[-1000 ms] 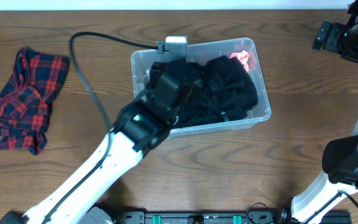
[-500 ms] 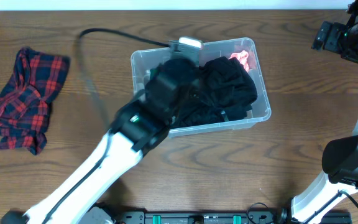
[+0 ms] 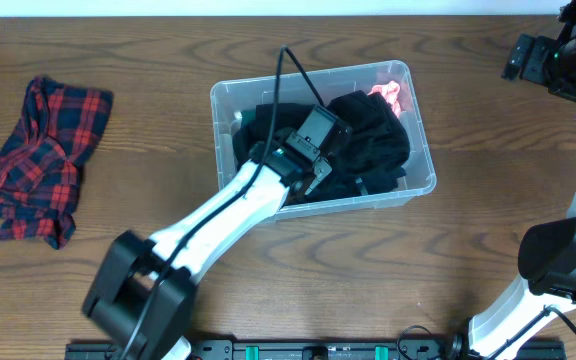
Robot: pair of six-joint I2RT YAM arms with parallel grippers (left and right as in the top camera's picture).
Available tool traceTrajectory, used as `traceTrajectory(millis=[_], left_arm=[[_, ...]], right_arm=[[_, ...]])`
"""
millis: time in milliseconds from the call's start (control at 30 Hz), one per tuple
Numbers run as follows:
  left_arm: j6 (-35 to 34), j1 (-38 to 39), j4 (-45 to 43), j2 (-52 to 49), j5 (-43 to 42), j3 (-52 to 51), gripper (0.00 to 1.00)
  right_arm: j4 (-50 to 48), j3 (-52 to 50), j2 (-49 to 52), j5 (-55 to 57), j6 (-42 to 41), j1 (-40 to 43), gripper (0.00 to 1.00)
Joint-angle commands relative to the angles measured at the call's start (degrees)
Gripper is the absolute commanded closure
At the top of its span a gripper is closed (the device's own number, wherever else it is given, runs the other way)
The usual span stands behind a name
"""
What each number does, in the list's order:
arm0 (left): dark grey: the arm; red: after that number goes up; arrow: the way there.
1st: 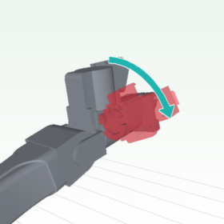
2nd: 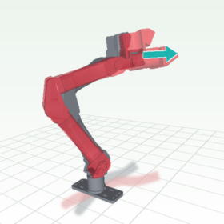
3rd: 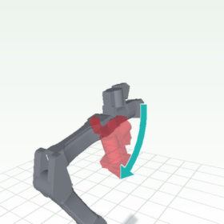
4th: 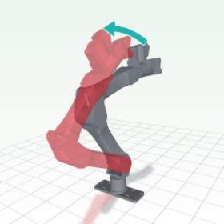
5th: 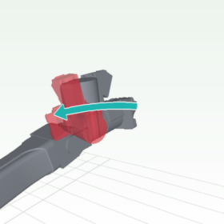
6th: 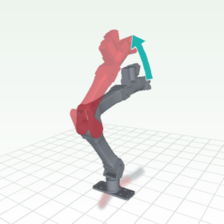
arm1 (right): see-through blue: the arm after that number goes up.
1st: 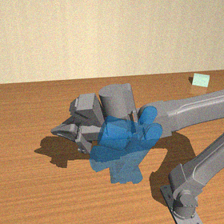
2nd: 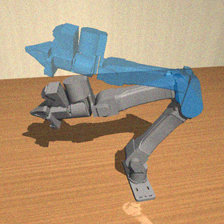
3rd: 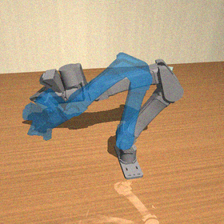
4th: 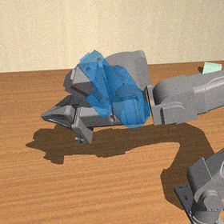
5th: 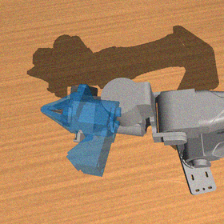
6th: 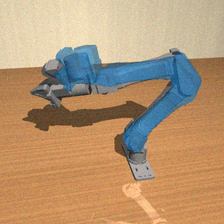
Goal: Pack container
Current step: 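Move the left gripper back to the plaid shirt and grasp it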
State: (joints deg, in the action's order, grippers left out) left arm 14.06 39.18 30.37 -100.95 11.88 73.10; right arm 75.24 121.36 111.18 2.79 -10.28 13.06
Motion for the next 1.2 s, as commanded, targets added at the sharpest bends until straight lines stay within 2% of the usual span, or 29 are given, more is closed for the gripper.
traceTrajectory(millis=[0, 100, 267, 433, 567, 667, 700, 767, 900, 967, 1067, 1167], left_arm=[[3.54, -1.68, 1.99, -5.57, -2.49, 0.42, 0.94], [3.72, -1.99, 2.43, -7.91, -5.81, 0.42, 0.94], [3.72, -1.99, 2.38, -7.69, -5.88, 0.44, 0.94], [3.56, -1.99, 2.91, -3.61, -5.90, 0.98, 0.94], [2.80, -1.99, 3.06, 3.37, -5.86, 2.23, 0.93], [2.80, -2.08, 2.93, 10.45, -3.89, 3.17, 0.60], [2.80, -2.16, 2.93, 12.83, -2.89, 3.34, 0.44], [2.80, -2.67, 2.95, 17.44, -0.46, 3.37, 0.28], [2.71, -5.81, 5.86, 26.08, 5.51, 3.37, 0.14], [1.33, -8.46, 8.33, 28.63, 8.66, 3.37, 0.11], [-1.88, -15.21, 14.08, 30.80, 12.85, 3.37, 0.09], [-4.11, -23.10, 18.36, 30.10, 13.07, 2.97, 0.09]], right_arm=[[0.02, 0.00, 0.48, -0.02, -0.83, 0.37, 0.01], [0.02, 0.00, 0.48, -0.02, -0.83, 0.37, 0.01], [0.02, 0.00, 0.48, -0.02, -0.83, 0.37, 0.01], [0.02, 0.00, 0.48, -0.02, -0.83, 0.42, 0.01], [0.02, 0.00, 0.48, -0.02, -0.83, 0.42, 0.01], [0.02, 0.00, 0.48, -0.02, -0.83, 0.39, 0.01], [0.02, 0.00, 0.48, -0.02, -0.83, 0.39, 0.01], [0.02, 0.00, 0.48, -0.02, -0.83, 0.39, 0.01], [0.02, 0.00, 0.48, -0.02, -0.83, 0.39, 0.01], [0.02, 0.00, 0.48, -0.02, -0.83, 0.39, 0.01], [0.02, 0.00, 0.48, -0.02, -0.83, 0.37, 0.01], [0.02, 0.00, 0.48, -0.02, -0.83, 0.37, 0.01]])
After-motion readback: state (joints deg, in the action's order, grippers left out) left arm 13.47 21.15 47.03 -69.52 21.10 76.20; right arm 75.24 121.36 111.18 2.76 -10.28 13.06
